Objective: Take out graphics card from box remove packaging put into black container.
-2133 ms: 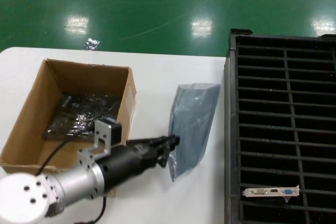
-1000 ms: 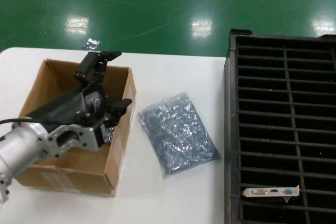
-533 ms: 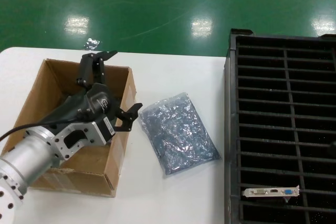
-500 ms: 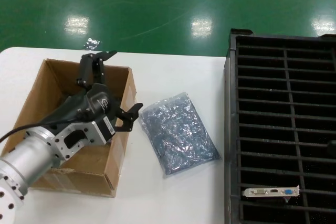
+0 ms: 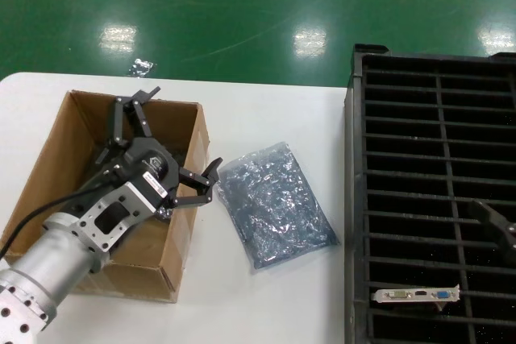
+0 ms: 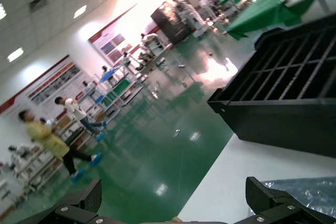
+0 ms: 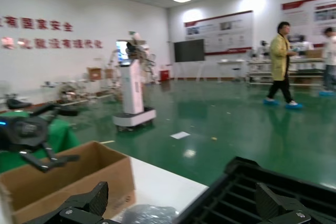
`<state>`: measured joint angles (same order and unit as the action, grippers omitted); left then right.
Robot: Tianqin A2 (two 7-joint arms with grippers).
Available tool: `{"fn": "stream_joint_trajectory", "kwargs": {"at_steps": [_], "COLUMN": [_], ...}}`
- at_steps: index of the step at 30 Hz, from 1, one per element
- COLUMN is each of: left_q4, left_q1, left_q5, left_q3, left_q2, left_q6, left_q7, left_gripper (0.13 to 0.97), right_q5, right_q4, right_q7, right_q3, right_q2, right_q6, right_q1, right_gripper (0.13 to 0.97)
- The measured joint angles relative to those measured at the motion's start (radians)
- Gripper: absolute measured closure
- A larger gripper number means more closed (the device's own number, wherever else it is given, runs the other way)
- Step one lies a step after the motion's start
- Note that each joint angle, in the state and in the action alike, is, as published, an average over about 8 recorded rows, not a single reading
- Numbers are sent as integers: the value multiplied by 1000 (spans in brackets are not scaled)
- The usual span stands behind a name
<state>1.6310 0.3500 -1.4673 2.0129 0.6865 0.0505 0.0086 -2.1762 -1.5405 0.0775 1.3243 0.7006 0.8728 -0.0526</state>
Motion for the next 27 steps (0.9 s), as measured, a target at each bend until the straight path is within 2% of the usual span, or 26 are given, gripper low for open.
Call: {"fn": "stream_joint_trajectory", "kwargs": {"at_steps": [27], "left_q4": [-19], "left_q1": [-217], "left_q5": [-206], "left_q3": [-256], "left_q2": [-240], "left_q6": [-31], "left_q7": [-5], "left_gripper": [132], "right_q5": [233], "right_q4": [-37], "right_q7": [-48], "right_q3": [171], "right_q2": [-249], "right_q6": [-541], "right_q1": [33], "right_gripper": [129]}}
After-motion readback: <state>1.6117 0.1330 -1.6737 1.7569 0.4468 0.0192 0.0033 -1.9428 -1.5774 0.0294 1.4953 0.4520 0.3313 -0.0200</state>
